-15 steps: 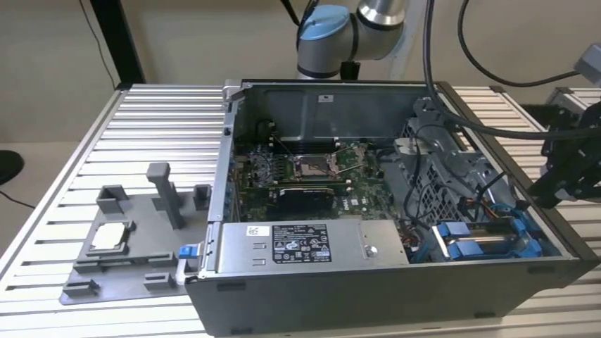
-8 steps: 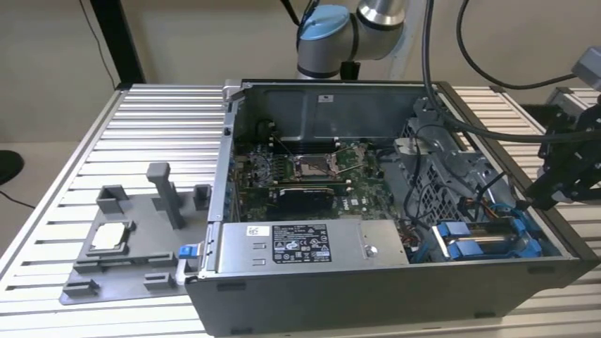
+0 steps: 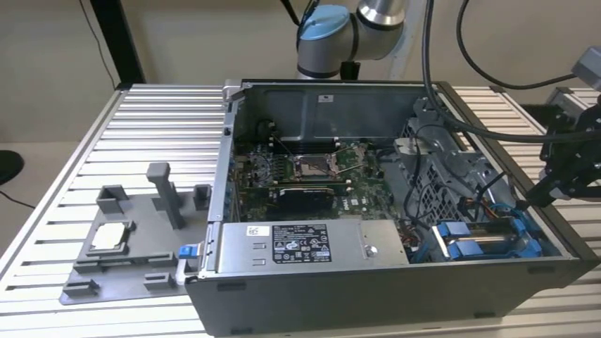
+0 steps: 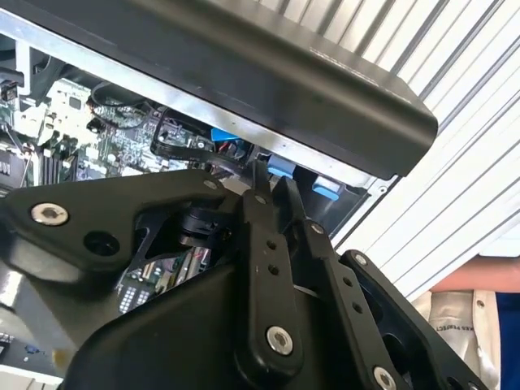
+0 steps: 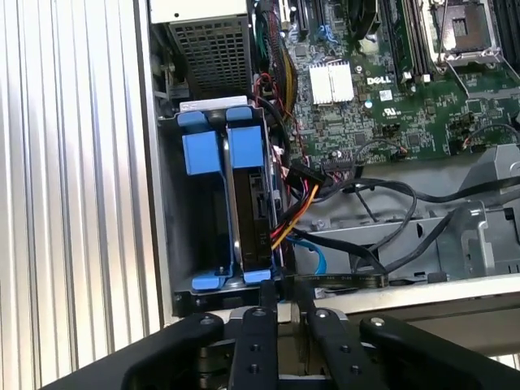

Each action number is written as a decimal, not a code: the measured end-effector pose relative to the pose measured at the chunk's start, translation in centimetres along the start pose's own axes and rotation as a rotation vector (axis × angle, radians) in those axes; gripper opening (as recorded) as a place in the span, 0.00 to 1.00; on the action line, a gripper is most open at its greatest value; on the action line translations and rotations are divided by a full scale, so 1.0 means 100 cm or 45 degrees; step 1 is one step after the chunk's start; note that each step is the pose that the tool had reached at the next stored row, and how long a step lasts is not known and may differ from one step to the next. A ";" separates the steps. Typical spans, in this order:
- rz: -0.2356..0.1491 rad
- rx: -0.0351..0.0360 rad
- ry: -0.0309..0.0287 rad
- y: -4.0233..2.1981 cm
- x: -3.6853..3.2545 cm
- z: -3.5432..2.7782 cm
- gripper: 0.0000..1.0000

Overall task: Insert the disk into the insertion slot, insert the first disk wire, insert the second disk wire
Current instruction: 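Insert the first disk wire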

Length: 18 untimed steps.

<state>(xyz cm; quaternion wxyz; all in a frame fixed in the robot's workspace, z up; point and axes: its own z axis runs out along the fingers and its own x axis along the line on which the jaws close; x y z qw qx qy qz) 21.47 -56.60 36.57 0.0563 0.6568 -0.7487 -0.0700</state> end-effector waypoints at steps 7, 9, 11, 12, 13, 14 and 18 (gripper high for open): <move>0.000 -0.0005 0.0001 0.0000 0.0000 0.0000 1.00; 0.000 -0.0006 0.0001 -0.0001 -0.0001 0.0003 1.00; 0.000 -0.0007 -0.0001 -0.0004 -0.0007 0.0028 1.00; 0.000 -0.0006 0.0001 -0.0005 -0.0011 0.0046 1.00; 0.000 -0.0005 0.0002 -0.0005 -0.0013 0.0064 1.00; 0.000 -0.0002 0.0002 -0.0002 -0.0014 0.0079 1.00; 0.000 0.0022 -0.0006 0.0031 -0.0010 0.0098 1.00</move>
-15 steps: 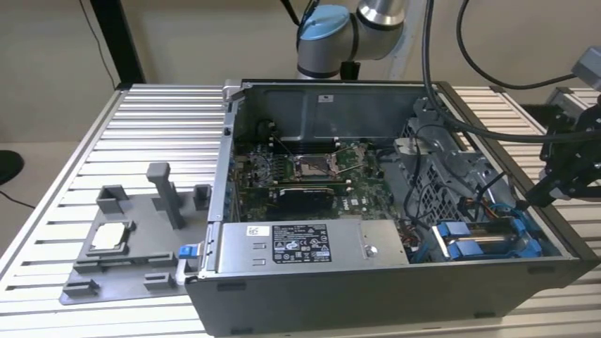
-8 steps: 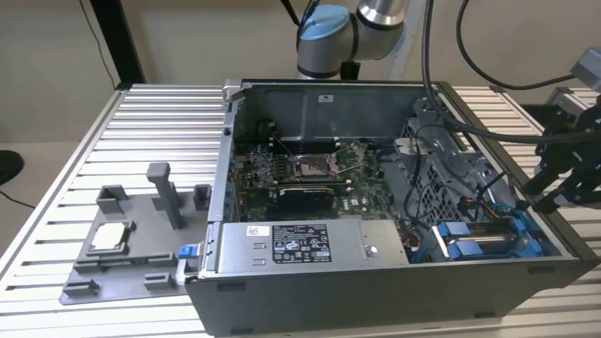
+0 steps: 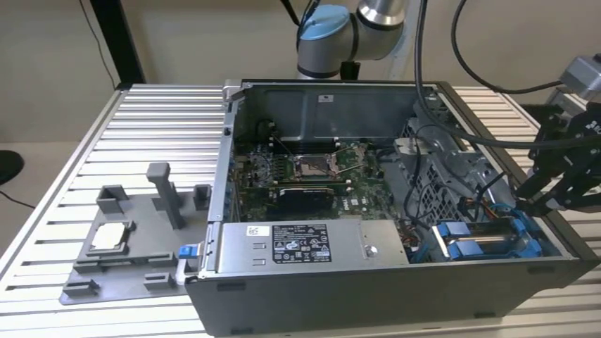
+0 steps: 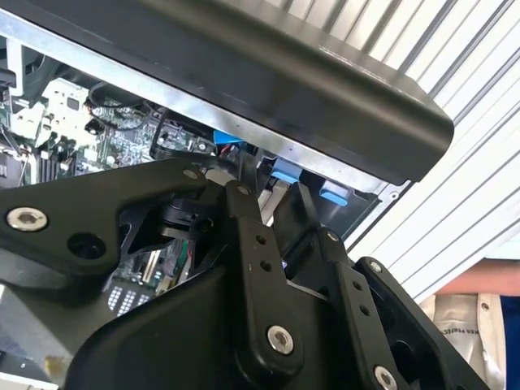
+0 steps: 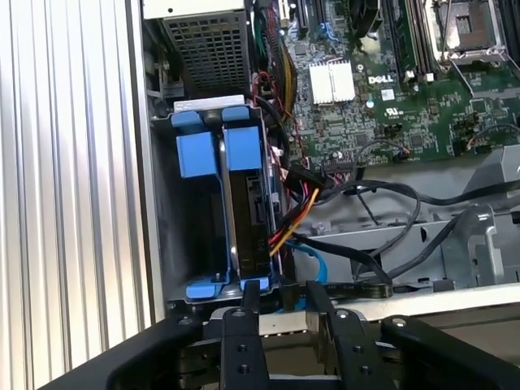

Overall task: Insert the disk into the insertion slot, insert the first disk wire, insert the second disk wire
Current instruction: 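Insert the first disk wire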

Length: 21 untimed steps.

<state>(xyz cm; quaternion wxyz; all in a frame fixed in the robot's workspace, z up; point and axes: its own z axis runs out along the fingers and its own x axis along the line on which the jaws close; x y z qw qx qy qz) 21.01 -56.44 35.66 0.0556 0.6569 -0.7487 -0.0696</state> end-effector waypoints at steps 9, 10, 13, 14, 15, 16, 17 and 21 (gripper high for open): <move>-0.003 0.0048 0.0001 0.0005 -0.0003 -0.0006 1.00; -0.005 0.0081 -0.0002 0.0007 -0.0007 -0.0010 1.00; -0.010 0.0131 0.0019 0.0007 -0.0011 -0.0016 1.00; -0.011 0.0139 0.0034 0.0008 -0.0012 -0.0015 1.00; -0.012 0.0145 0.0060 0.0009 -0.0015 -0.0015 1.00; -0.012 0.0148 0.0073 0.0009 -0.0016 -0.0015 1.00; -0.012 0.0147 0.0074 0.0009 -0.0016 -0.0015 1.00; -0.013 0.0147 0.0075 0.0009 -0.0017 -0.0015 1.00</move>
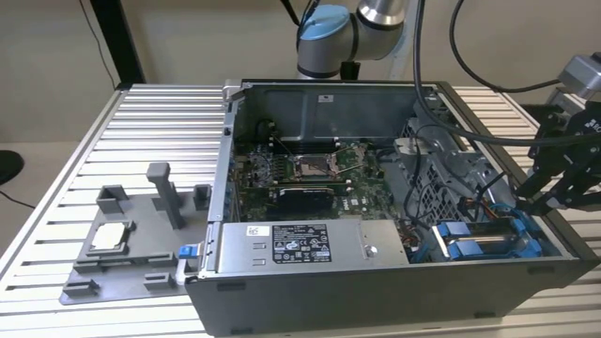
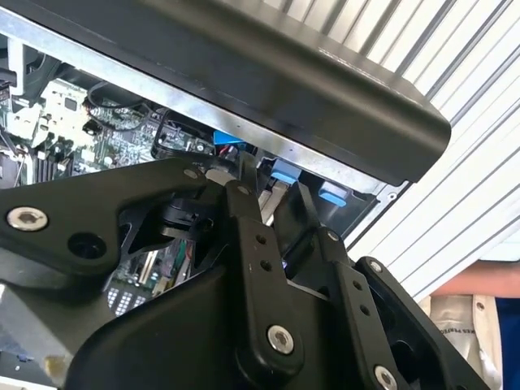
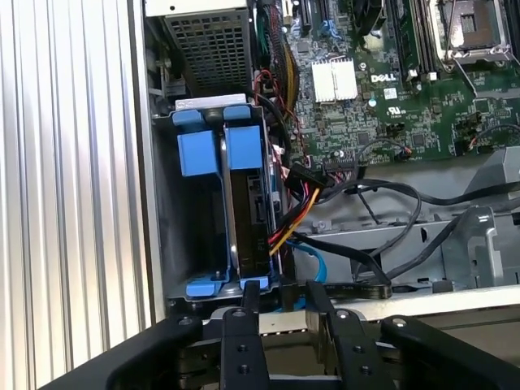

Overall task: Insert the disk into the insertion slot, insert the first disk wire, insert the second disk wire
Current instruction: 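Insert the first disk wire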

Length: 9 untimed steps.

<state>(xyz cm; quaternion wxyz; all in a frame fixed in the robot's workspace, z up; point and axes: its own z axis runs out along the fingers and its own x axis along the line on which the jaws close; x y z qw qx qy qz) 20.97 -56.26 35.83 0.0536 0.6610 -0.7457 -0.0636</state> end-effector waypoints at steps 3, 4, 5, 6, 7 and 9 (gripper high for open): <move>0.000 0.0000 0.0001 0.0000 0.0000 0.0000 1.00; 0.000 0.0000 0.0002 0.0000 0.0000 0.0000 1.00; 0.000 0.0000 0.0003 0.0000 -0.0001 0.0000 1.00; 0.000 0.0000 0.0003 0.0000 -0.0001 0.0000 1.00; 0.000 0.0000 0.0003 0.0000 -0.0001 0.0000 1.00; 0.000 0.0000 0.0004 0.0001 -0.0001 0.0000 1.00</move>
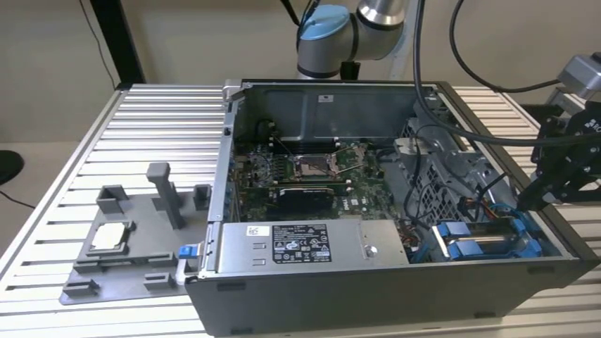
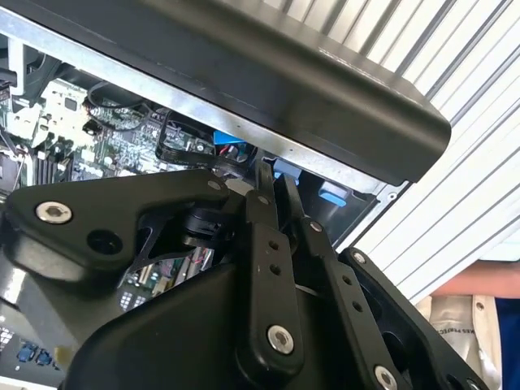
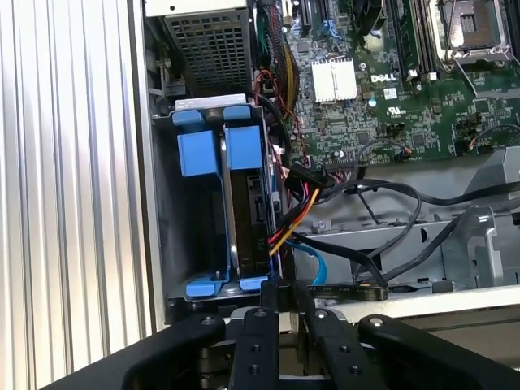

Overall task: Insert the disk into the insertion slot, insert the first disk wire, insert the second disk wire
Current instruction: 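Insert the first disk wire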

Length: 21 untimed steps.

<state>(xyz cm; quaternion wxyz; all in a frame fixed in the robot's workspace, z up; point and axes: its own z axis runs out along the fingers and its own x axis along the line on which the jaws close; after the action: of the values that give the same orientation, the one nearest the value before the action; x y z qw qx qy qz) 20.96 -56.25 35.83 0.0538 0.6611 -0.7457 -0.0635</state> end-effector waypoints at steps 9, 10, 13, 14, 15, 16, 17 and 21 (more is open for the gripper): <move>0.000 0.0000 -0.0001 0.0004 0.0001 0.0001 0.00; 0.000 0.0000 -0.0001 0.0007 0.0001 0.0002 0.00; 0.000 0.0005 -0.0005 0.0078 0.0010 0.0010 0.00; 0.000 0.0010 -0.0009 0.0117 0.0015 0.0011 0.00; 0.000 0.0014 -0.0014 0.0158 0.0020 0.0010 0.00; 0.000 0.0017 -0.0014 0.0201 0.0025 0.0005 0.00; 0.000 0.0019 -0.0013 0.0238 0.0029 -0.0007 0.00; 0.000 0.0060 -0.0032 0.0389 0.0049 -0.0038 0.00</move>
<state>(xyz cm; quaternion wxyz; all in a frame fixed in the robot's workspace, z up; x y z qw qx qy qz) 17.16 -56.29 36.84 0.0513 0.6613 -0.7458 -0.0625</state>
